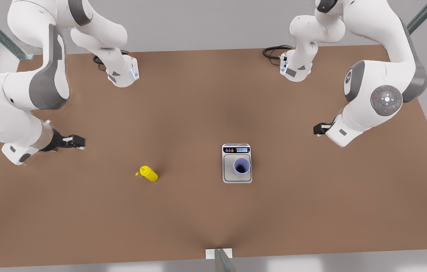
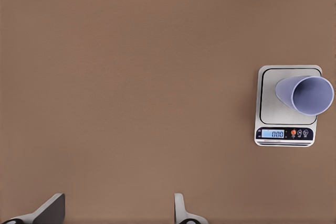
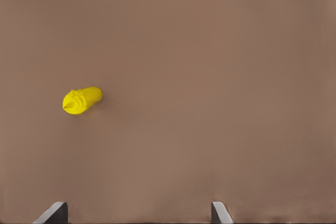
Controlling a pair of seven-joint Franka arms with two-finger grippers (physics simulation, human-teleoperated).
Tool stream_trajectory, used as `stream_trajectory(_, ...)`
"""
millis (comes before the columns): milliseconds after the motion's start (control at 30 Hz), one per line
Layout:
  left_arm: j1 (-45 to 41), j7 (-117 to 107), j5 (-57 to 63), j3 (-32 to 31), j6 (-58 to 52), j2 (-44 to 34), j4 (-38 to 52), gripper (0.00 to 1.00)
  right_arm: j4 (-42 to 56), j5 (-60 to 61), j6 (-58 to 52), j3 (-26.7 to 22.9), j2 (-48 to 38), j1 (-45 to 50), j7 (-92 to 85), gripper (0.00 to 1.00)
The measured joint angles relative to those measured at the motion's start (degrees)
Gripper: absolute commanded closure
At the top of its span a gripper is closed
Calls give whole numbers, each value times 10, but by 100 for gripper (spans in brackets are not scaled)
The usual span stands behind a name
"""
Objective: Move cup to the weight, pick up sauce bottle, pour sauce
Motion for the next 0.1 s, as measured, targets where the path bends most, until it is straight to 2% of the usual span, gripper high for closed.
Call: stream_trajectory(100,0,-1,0,0,0,0,0,0,19,-3,-7,3,4,3,-2,0)
